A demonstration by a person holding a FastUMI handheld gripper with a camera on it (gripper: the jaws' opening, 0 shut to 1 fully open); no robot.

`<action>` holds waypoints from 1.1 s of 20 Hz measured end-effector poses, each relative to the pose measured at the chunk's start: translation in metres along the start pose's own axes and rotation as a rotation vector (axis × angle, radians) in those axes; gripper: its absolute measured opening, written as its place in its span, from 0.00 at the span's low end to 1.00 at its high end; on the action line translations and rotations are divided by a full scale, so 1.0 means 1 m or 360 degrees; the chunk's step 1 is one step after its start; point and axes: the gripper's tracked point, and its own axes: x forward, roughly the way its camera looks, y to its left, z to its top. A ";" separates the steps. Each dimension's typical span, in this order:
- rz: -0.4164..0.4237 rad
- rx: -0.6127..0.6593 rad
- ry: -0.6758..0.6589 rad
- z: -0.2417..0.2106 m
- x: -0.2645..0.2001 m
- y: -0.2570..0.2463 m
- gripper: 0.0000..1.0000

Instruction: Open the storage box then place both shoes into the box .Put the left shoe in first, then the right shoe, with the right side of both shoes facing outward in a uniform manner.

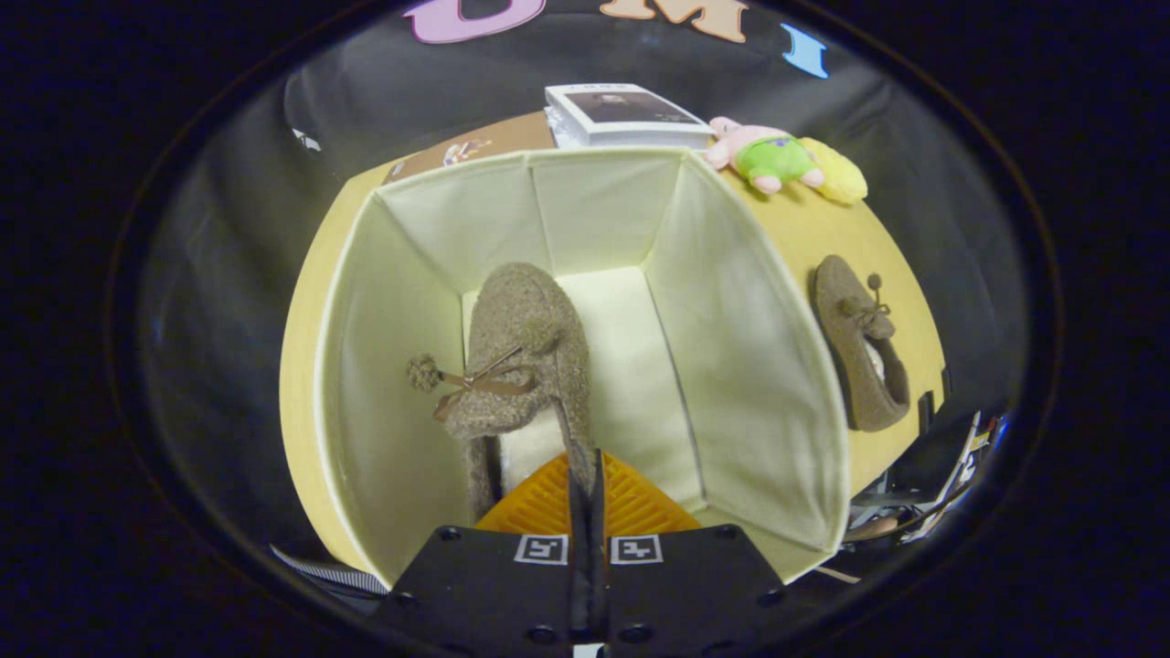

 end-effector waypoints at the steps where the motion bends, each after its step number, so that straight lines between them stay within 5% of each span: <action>1: 0.0008 -0.0005 0.0021 -0.002 0.005 0.002 0.04; 9: 0.0140 -0.0056 0.0061 -0.008 0.004 0.014 0.14; 16: 0.0223 -0.0016 -0.0172 0.033 -0.051 -0.012 1.00; 22: 0.0118 0.0136 -0.0334 0.071 -0.094 -0.086 1.00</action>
